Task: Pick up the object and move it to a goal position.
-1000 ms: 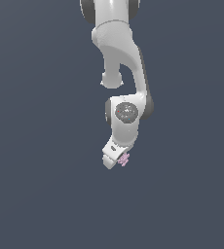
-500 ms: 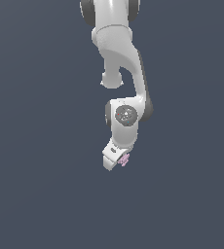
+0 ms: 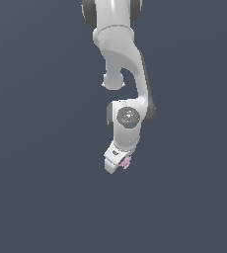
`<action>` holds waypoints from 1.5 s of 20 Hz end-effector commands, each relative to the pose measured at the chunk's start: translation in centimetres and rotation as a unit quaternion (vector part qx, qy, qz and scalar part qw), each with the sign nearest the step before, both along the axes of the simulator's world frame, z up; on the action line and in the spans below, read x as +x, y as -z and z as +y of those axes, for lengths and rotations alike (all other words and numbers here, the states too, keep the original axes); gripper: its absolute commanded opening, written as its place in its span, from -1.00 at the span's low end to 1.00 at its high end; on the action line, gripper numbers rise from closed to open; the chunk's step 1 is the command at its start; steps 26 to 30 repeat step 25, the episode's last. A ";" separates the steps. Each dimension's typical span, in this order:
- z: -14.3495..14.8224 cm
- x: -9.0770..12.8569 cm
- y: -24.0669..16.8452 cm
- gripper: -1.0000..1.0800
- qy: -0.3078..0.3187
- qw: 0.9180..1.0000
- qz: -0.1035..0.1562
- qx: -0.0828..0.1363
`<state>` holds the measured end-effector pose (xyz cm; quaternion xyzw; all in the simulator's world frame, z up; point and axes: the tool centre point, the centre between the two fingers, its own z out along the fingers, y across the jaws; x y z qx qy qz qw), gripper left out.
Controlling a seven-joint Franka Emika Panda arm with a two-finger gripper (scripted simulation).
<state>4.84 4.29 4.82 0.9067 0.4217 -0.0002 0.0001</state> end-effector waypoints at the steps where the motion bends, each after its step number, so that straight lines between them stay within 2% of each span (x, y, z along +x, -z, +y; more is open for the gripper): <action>1: 0.3 0.3 -0.3 -1.00 0.000 1.000 0.000 0.000; 17: 3.9 4.4 -3.9 -1.00 0.000 1.000 0.000 0.000; 30: 4.2 4.9 -4.2 -1.00 0.000 1.000 0.000 0.000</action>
